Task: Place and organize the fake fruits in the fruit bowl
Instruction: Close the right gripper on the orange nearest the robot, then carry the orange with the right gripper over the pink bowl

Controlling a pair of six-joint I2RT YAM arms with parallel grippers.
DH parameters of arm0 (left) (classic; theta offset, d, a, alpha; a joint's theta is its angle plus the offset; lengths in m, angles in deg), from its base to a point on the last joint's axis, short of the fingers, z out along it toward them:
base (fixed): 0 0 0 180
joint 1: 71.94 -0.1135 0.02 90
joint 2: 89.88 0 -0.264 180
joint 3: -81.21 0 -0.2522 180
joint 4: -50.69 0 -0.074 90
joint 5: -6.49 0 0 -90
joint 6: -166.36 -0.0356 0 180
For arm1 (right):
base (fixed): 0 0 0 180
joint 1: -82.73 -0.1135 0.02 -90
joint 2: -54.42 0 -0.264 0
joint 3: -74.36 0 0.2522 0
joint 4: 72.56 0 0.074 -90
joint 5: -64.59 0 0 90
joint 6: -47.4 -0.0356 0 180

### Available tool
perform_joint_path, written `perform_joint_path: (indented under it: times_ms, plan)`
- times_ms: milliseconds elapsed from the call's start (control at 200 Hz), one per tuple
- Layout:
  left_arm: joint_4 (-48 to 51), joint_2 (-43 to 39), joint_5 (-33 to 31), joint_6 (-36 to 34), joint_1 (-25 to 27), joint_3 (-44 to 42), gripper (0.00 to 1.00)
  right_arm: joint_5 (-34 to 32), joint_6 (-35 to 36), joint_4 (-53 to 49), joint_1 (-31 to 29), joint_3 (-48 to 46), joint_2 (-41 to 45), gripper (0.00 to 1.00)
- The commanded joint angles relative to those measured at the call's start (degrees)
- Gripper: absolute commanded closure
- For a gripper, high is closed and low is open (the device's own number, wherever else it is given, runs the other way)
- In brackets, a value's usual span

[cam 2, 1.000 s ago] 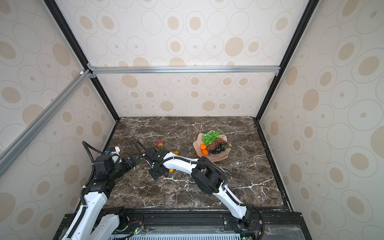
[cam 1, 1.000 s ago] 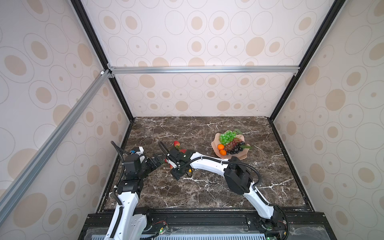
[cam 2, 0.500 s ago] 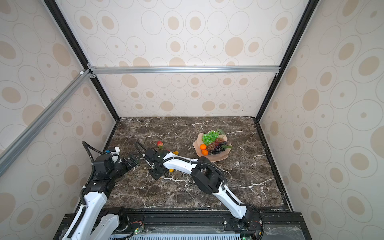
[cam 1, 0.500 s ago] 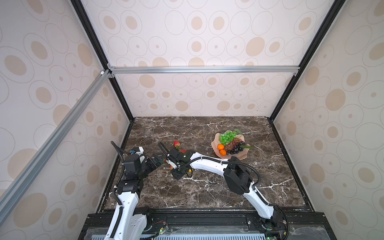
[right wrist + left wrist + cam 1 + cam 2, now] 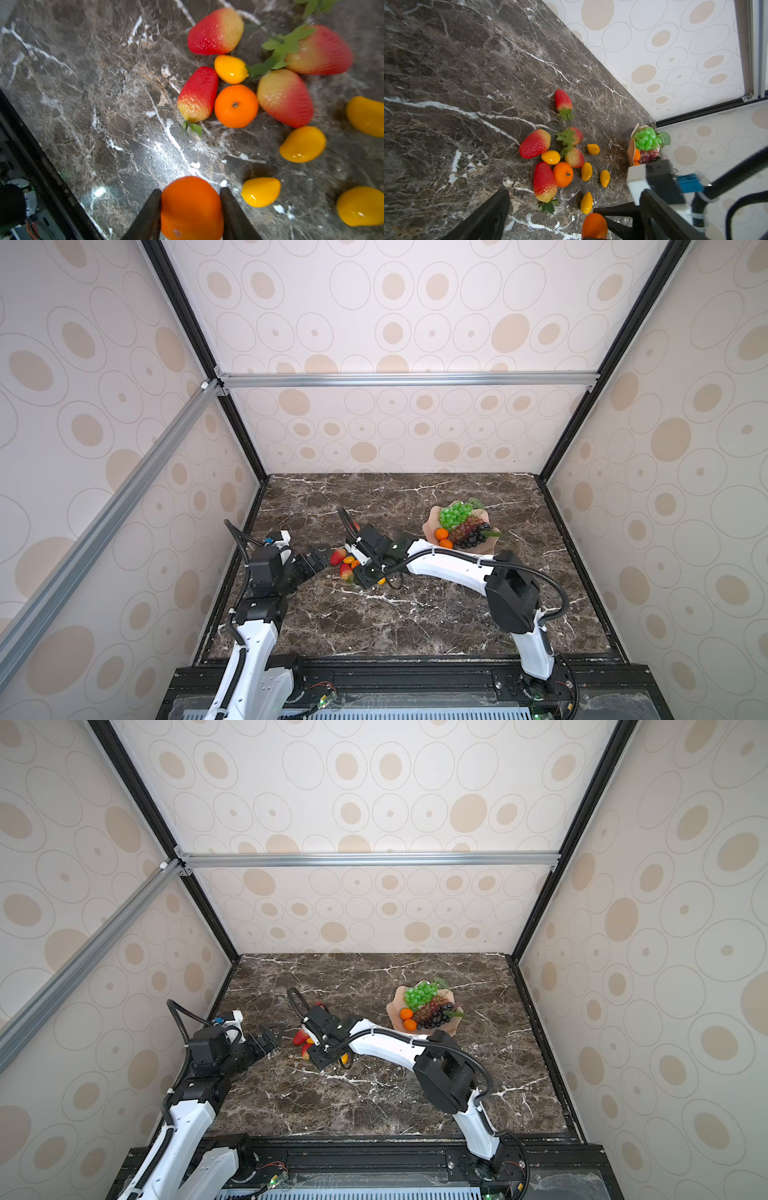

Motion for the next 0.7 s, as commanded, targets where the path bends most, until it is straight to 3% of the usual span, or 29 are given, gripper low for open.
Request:
perform_joint_path:
  times_ms: [0, 215, 435, 695]
  plan:
    - [-3.4, 1.7, -0.6, -1.4, 3.8, 3.3, 0.02, -1.4, -1.8, 2.6, 1.7, -3.7, 3.9, 0.59]
    - [-5.5, 5.7, -8.0, -2.1, 14.3, 5.8, 0.02, -2.6, -2.6, 2.9, 4.8, -8.8, 8.8, 0.61]
    - [-9.6, 8.3, -8.2, -1.9, 18.3, 6.3, 0.02, -3.7, -3.1, 3.7, 7.4, -13.3, 12.8, 0.61]
    - [-17.5, 14.6, -9.9, -2.0, 26.8, 9.0, 0.02, -4.5, -3.7, 5.2, 13.1, -18.5, 18.8, 0.61]
